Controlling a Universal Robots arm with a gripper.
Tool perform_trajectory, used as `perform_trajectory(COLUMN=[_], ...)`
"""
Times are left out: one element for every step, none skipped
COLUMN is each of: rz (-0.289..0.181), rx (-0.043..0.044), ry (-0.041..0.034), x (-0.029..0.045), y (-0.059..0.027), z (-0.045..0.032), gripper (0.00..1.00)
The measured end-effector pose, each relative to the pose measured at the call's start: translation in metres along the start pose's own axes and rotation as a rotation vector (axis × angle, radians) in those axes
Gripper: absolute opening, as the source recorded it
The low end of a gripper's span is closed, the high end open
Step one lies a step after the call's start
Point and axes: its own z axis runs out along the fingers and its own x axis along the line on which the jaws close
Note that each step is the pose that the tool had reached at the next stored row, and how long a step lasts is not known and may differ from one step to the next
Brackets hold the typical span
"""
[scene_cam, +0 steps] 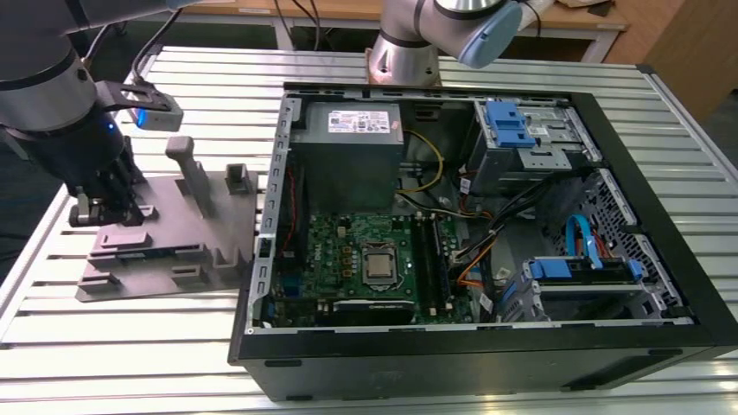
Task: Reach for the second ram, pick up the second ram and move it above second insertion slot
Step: 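Pick up the second ram and move it above second insertion slot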
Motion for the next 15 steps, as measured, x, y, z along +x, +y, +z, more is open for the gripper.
perform_trajectory(rz=[-0.011,-0.021,-0.032,-0.042,-0.052,-0.062,-0.071,-0.081,-0.090,-0.100,-0.109,-0.119,-0.130,-0.142,-0.154], rx=[-0.0002,-0.0004,-0.0005,-0.0007,-0.0009,-0.0011,-0.0013,-0.0014,-0.0016,-0.0018,-0.0019,-0.0021,-0.0023,-0.0025,-0.0027], ry=[0.0004,0.0009,0.0013,0.0017,0.0022,0.0026,0.0030,0.0034,0.0039,0.0042,0.0046,0.0050,0.0055,0.0060,0.0065], x=[0.0000,0.0000,0.0000,0.0000,0.0000,0.0000,0.0000,0.0000,0.0000,0.0000,0.0000,0.0000,0.0000,0.0000,0.0000], y=[0.0000,0.0000,0.0000,0.0000,0.0000,0.0000,0.0000,0.0000,0.0000,0.0000,0.0000,0.0000,0.0000,0.0000,0.0000], z=[0.0000,0.0000,0.0000,0.0000,0.0000,0.0000,0.0000,0.0000,0.0000,0.0000,0.0000,0.0000,0.0000,0.0000,0.0000], gripper=[0.11,0.11,0.11,0.11,0.11,0.11,0.11,0.11,0.11,0.11,0.11,0.11,0.11,0.11,0.11])
